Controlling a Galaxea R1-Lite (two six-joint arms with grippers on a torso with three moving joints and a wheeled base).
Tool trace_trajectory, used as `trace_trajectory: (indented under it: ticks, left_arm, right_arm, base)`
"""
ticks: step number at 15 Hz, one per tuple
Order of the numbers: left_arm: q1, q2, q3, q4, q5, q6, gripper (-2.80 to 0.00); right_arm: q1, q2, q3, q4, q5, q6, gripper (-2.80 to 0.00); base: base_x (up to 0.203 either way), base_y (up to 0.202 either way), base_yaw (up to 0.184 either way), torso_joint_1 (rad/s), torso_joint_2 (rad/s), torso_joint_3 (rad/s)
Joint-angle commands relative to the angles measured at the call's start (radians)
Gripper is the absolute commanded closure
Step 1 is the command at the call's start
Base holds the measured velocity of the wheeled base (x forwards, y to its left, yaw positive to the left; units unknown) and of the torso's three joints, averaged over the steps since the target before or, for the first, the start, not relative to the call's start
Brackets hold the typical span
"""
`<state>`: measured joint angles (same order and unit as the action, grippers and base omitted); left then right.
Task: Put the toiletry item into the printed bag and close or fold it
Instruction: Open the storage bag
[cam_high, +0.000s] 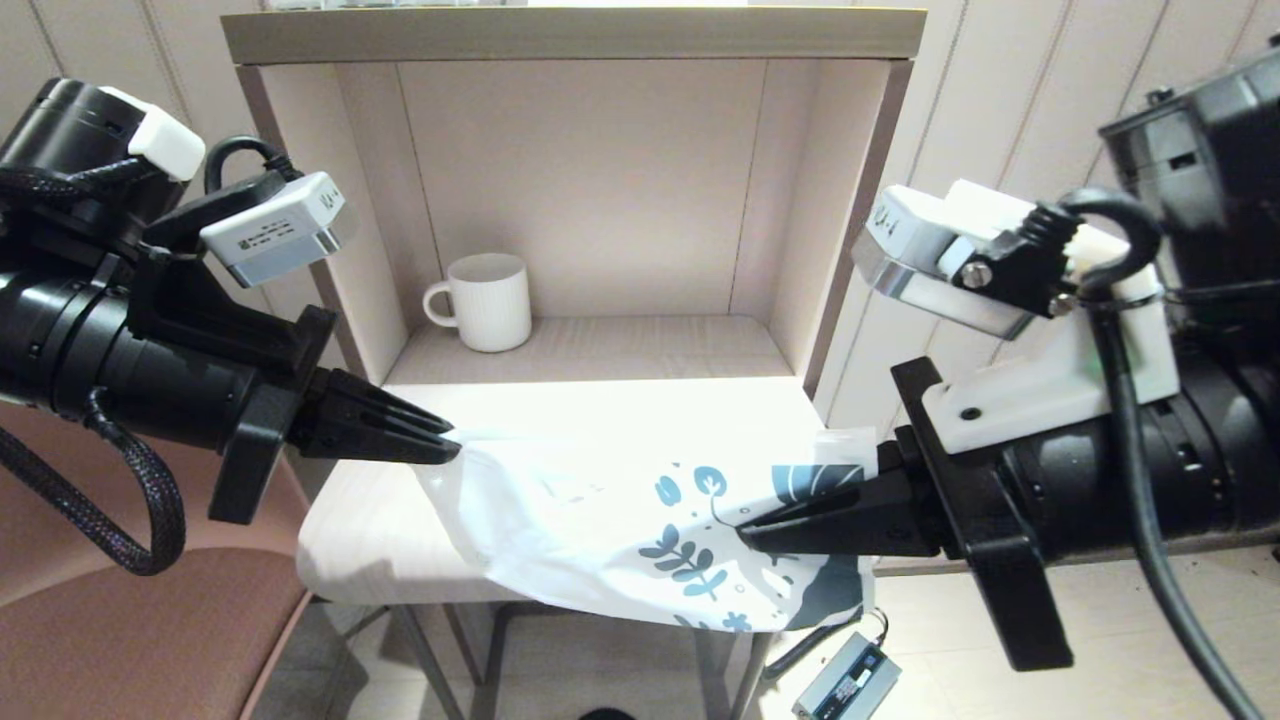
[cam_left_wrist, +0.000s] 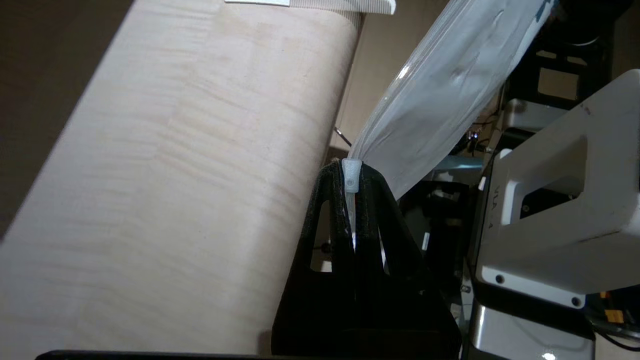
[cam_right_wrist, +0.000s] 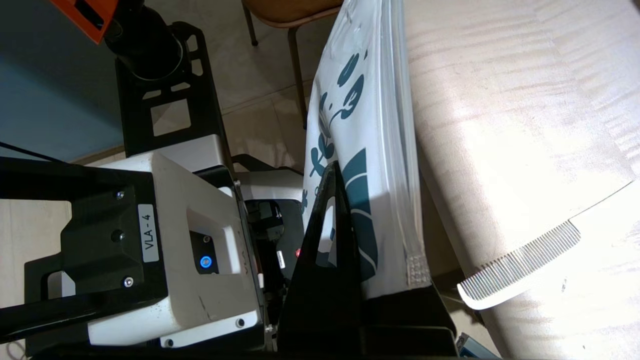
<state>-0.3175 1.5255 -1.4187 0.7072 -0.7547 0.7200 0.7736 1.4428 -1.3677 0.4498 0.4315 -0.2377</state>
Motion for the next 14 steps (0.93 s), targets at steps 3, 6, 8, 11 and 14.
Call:
trace_trajectory:
  ticks: [3, 6, 8, 11, 14]
  left_arm:
    - [0.014, -0.007, 0.007, 0.005, -0.012, 0.004, 0.0]
    - [0.014, -0.008, 0.011, 0.003, -0.018, 0.004, 0.0]
    - [0.012, -0.01, 0.02, -0.017, -0.025, 0.002, -2.8]
    - [0.017, -0.021, 0.023, -0.043, -0.049, -0.001, -2.8]
    - [0.034, -0.027, 0.04, -0.056, -0.082, -0.003, -2.8]
  right_arm:
    - [0.001, -0.009, 0.006, 0.001, 0.003, -0.002, 0.0]
    - [0.001, -0.007, 0.006, 0.001, 0.003, -0.002, 0.0]
    - [0.003, -0.005, 0.006, 0.001, 0.003, -0.002, 0.0]
    - [0.001, -0.007, 0.005, 0.001, 0.003, 0.0, 0.0]
    - [0.003, -0.007, 0.005, 0.001, 0.004, -0.003, 0.0]
  base:
    - [0.0, 0.0, 0.0, 0.0, 0.0, 0.0]
    - [0.0, 0.0, 0.0, 0.0, 0.0, 0.0]
    - [0.0, 0.0, 0.0, 0.0, 0.0, 0.0]
    - [0.0, 0.0, 0.0, 0.0, 0.0, 0.0]
    - [0.0, 0.0, 0.0, 0.0, 0.0, 0.0]
